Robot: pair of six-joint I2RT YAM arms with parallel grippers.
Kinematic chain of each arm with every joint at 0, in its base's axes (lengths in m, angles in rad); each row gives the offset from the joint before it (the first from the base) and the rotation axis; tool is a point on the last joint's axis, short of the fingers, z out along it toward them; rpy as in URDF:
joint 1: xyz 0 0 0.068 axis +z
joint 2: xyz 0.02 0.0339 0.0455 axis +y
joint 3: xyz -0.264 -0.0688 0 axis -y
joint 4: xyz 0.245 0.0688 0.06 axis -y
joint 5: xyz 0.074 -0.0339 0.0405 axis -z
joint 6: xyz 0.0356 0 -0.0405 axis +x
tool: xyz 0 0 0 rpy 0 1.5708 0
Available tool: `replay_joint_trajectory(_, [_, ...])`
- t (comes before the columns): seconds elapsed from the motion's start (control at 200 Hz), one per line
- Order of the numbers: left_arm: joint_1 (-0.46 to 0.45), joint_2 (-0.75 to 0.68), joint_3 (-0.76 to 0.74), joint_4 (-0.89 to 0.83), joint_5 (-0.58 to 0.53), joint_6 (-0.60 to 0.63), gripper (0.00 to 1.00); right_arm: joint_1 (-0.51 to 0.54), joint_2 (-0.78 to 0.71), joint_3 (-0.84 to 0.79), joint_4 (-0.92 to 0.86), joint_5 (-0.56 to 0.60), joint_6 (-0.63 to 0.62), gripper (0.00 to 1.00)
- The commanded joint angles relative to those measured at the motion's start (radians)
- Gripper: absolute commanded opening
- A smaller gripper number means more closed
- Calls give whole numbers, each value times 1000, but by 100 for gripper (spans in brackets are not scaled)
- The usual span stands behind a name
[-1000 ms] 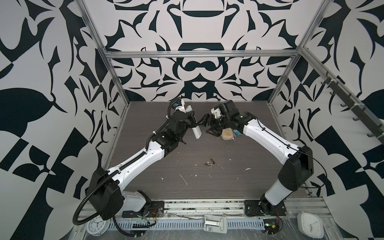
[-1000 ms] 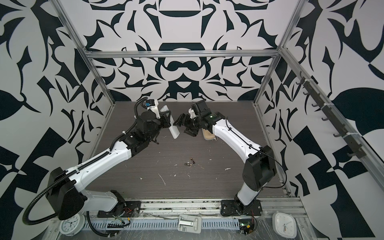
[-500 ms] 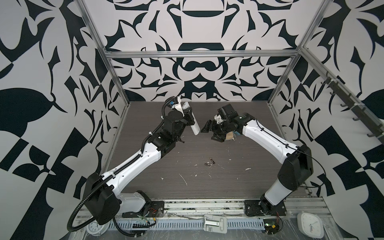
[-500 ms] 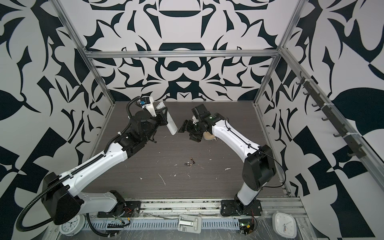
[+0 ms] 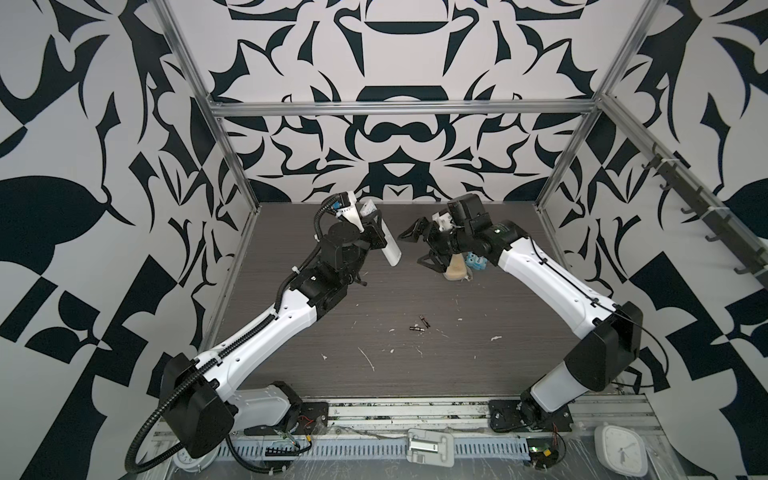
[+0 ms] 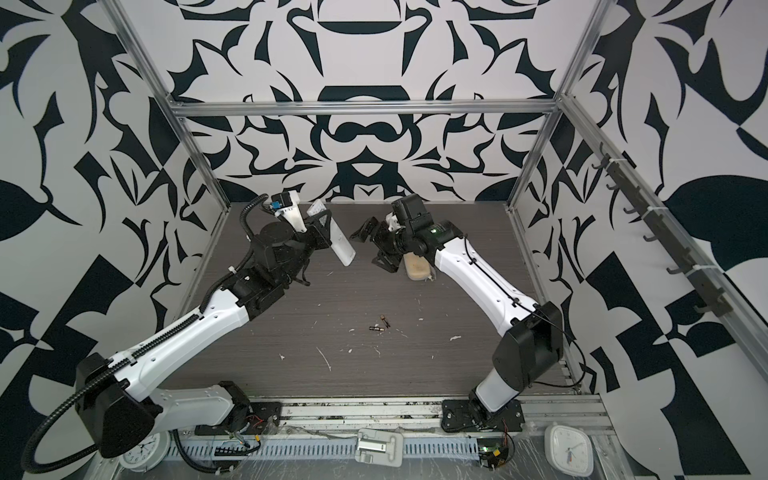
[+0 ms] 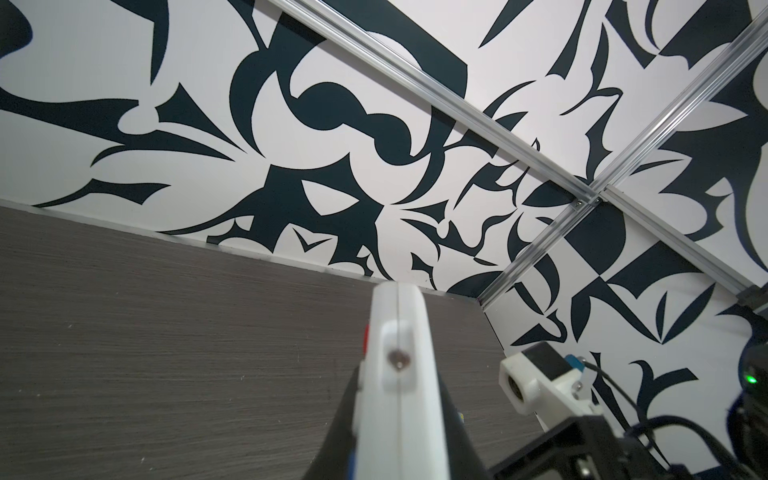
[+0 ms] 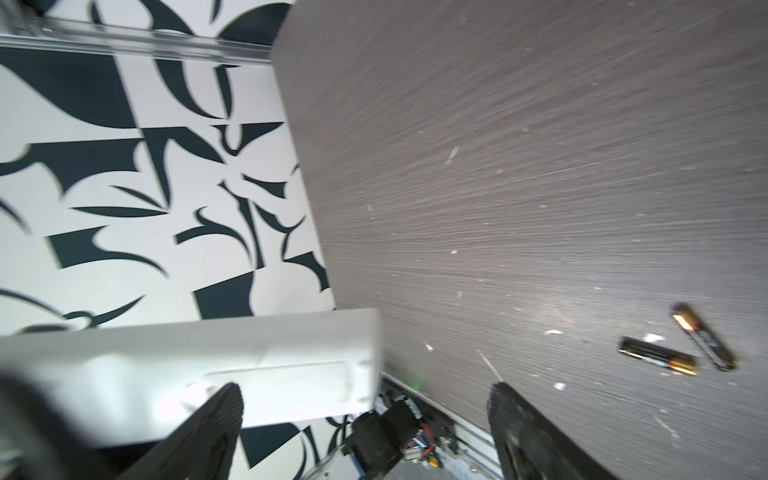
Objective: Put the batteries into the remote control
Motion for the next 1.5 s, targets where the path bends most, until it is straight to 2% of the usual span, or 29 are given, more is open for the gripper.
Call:
replay_joint_trajectory(0.0, [2, -15, -20, 92, -16, -61, 0, -2, -21, 39, 74, -34, 62, 95])
replay_joint_trajectory(0.33, [2, 6, 0, 103, 2, -81, 0, 5, -7, 5, 146, -34, 96, 95])
replay_joint_trajectory(0.73, [2, 10, -13, 142, 3, -117, 0, 29, 8, -19, 141, -38, 96, 94])
replay_joint_trajectory(1.055, [2, 6, -34, 163, 13, -136, 0, 32, 19, -23, 147, -29, 85, 86])
replay_joint_trajectory(1.355, [2, 10, -34, 201, 33, -169, 0, 37, 38, -22, 136, -26, 66, 85])
replay_joint_trajectory(1.495, [2, 54, -35, 238, 37, -207, 0, 42, 43, -20, 133, -25, 55, 79])
